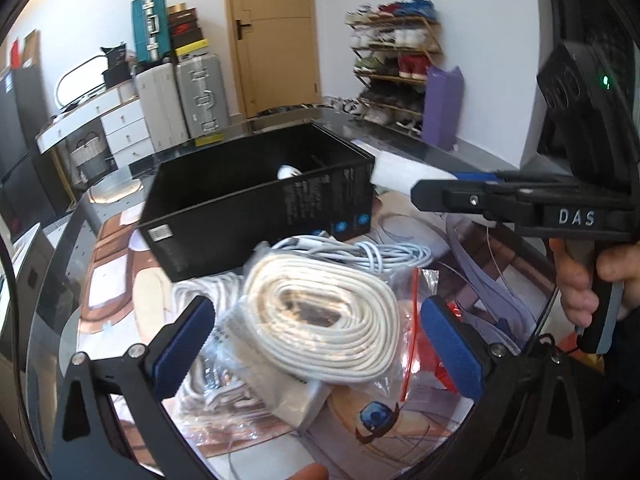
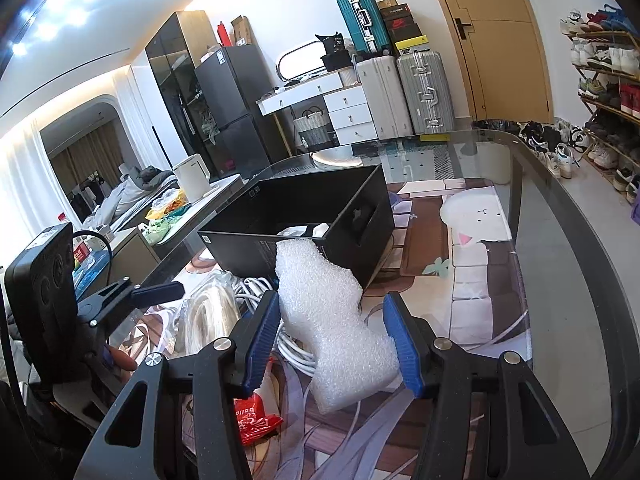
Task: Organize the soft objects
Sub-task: 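Grasp the clear bag of coiled white rope with the left gripper while the right holds the foam, then carry the rope bag with the left gripper over the black box while the right carries the foam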
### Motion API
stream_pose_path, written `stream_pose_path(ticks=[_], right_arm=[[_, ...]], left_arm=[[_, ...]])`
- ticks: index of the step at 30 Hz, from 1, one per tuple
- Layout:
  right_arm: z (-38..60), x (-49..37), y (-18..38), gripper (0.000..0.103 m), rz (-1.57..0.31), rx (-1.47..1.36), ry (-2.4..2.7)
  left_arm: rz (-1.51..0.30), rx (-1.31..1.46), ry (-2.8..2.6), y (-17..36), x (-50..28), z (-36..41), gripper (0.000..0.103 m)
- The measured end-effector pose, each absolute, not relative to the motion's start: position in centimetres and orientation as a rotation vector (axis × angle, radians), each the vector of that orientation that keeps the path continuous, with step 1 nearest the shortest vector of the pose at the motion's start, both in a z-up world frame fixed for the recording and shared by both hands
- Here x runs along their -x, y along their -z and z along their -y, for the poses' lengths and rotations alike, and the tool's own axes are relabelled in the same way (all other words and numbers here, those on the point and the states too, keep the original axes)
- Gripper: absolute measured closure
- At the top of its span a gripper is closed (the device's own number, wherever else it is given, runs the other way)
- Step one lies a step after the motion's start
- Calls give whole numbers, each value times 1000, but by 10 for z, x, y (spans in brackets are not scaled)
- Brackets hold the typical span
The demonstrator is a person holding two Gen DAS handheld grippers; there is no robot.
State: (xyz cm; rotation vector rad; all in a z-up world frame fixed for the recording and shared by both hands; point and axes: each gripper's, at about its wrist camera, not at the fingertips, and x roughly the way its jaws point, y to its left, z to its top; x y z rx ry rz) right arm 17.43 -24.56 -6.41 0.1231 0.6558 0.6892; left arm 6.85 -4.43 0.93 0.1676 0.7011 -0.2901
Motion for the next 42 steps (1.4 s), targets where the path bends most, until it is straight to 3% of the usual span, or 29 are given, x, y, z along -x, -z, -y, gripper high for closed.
stream_pose_path(ticks=[17, 22, 27, 42], right_arm=[[248, -175, 67, 49, -670, -124, -675], [249, -176, 66, 49, -669, -130, -670], [250, -176, 63, 49, -660, -129, -674], [250, -170, 56, 49, -629, -118, -682]], left_arm=[[-755, -172, 274, 1, -89, 53, 1], [-739, -207, 294, -4, -85, 61, 32], [-732, -191, 305, -7, -84, 57, 42], [-656, -92, 314, -33, -63, 34, 43]])
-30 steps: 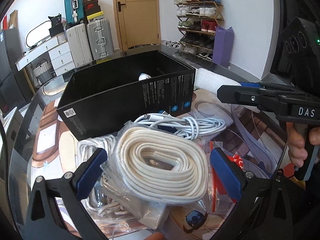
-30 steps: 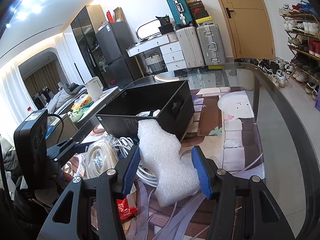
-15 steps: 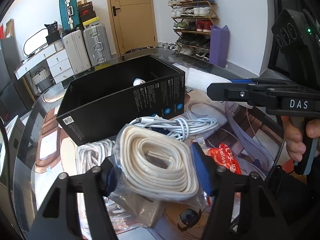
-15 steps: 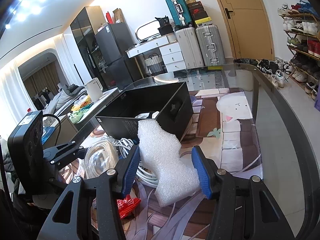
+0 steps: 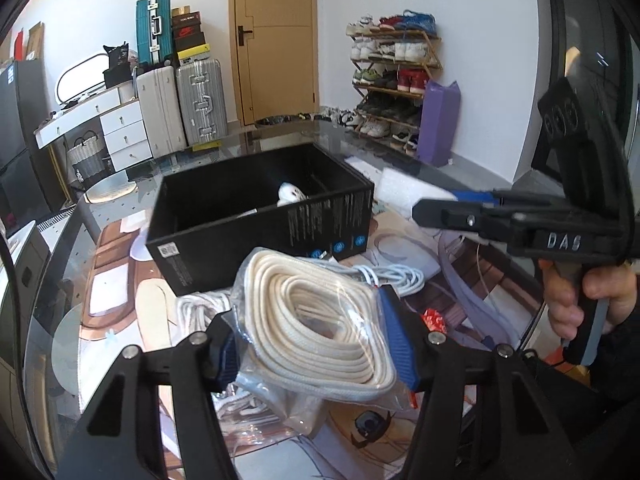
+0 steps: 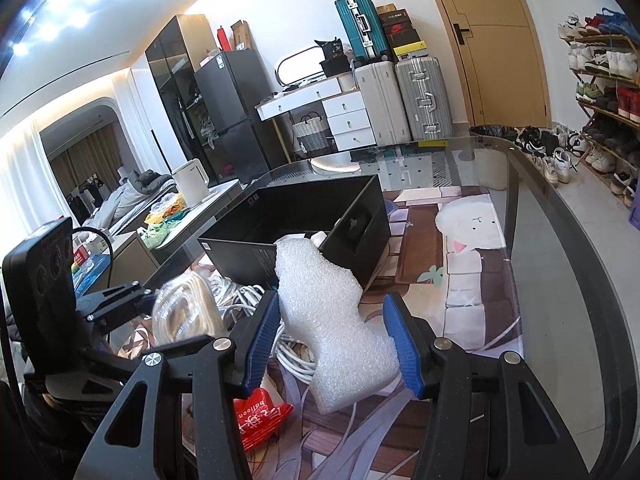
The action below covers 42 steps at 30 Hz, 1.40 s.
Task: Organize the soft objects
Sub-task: 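Carry the rope bag with the left gripper over the black box while the right carries the foam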
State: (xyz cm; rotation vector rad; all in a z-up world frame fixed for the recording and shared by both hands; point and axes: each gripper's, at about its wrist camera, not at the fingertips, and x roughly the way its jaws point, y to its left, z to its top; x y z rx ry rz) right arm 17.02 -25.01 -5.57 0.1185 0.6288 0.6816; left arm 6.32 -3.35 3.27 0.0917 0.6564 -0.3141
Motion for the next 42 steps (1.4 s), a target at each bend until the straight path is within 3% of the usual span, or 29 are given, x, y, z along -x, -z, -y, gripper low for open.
stream_pose_path(ticks=[22, 42], right_arm=[[240, -163, 13, 49, -562, -16, -625], [188, -222, -10, 49, -565, 63, -640]], left_arm=[[-559, 80, 228, -73, -98, -19, 43], [-567, 96, 201, -72, -152, -29, 43]])
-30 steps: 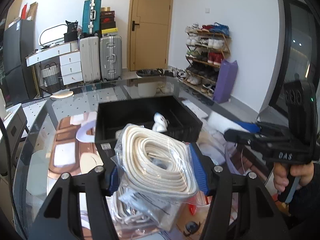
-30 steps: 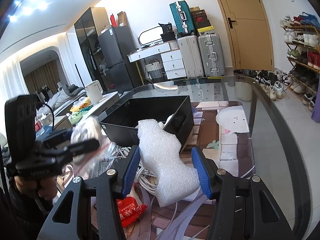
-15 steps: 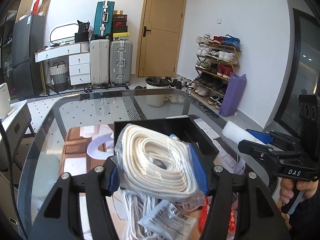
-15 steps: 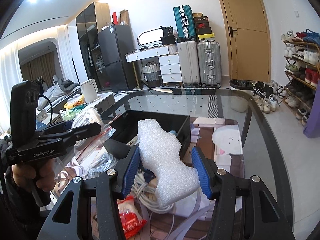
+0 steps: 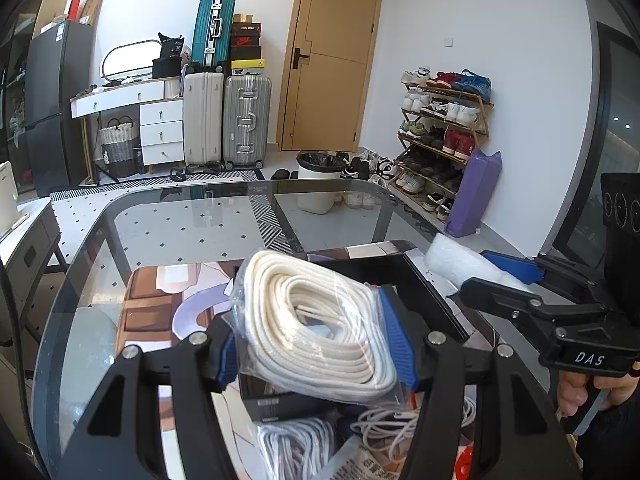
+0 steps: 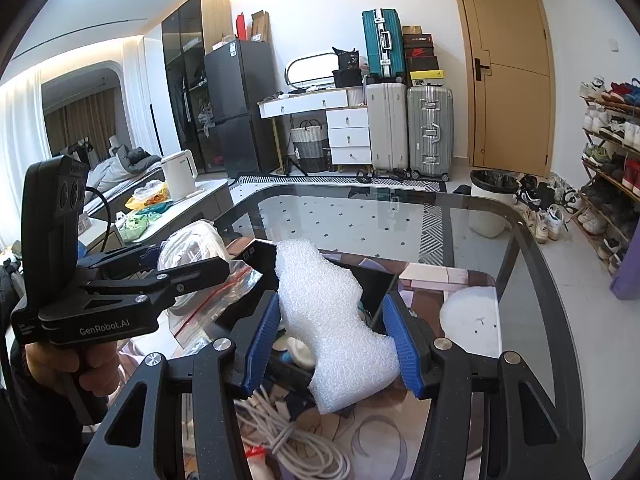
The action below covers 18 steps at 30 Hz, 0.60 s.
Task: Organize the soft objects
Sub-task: 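Carry the rope bag with the left gripper over the black box while the right carries the foam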
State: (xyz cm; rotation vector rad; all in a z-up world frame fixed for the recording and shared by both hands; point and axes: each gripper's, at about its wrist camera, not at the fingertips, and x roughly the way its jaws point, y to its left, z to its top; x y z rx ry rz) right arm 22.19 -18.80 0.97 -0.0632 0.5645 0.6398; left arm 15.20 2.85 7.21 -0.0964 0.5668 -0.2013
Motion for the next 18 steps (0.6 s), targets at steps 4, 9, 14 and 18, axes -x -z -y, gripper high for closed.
stream_pose_path(ticks=[4, 9, 14, 18], right_arm=[[180, -238, -7, 49, -581, 61, -645], [173, -252, -1, 49, -601, 66, -649], [167, -262, 3, 49, -613, 61, -655], [163, -271, 7, 49, -625, 60, -665]], left_arm=[[-579, 100, 199, -69, -160, -31, 43], [-600, 89, 202, -63, -169, -29, 43], [-627, 86, 208, -59, -184, -26, 43], [-628, 67, 209, -57, -189, -22, 43]])
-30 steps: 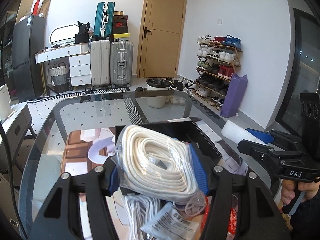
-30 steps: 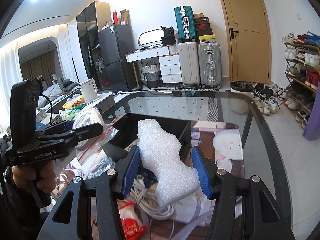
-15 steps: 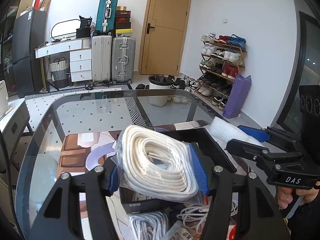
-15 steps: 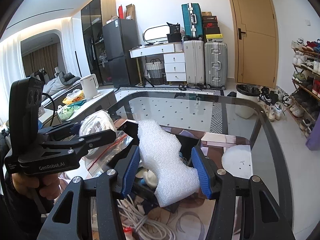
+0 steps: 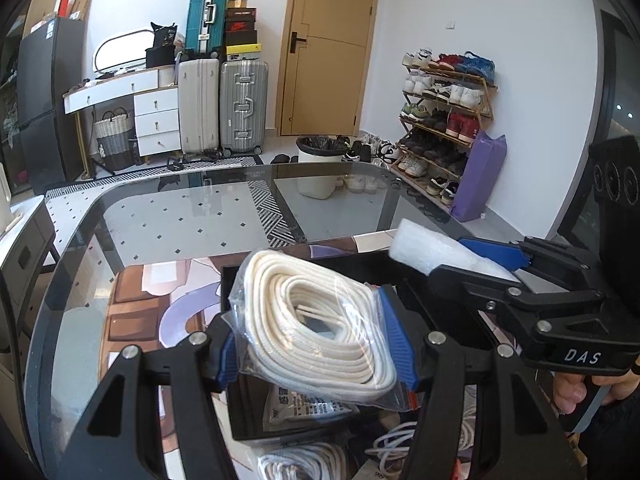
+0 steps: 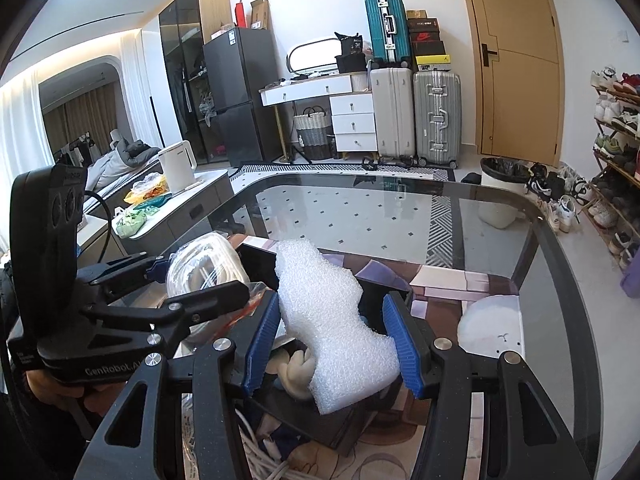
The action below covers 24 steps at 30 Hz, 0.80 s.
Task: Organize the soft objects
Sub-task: 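Carry the rope bag with the left gripper over the black box while the right carries the foam, then open the left gripper releasing the rope bag into the box while the right releases the foam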
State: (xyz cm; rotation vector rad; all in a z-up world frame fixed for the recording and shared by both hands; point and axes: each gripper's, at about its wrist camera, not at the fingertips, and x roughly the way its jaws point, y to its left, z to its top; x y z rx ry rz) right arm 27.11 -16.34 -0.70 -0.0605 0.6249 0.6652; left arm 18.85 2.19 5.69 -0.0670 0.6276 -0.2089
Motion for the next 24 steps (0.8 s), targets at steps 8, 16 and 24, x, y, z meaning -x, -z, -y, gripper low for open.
stream_pose_path(ticks=[8, 16, 24], right_arm=[[161, -278, 11, 49, -645, 48, -681], [157, -286, 16, 49, -655, 45, -696], [160, -294, 20, 49, -660, 27, -711]], left_arm=[[-663, 69, 231, -48, -202, -18, 43], [-686, 81, 236, -42, -207, -21, 43], [-707, 59, 238, -37, -202, -20, 43]])
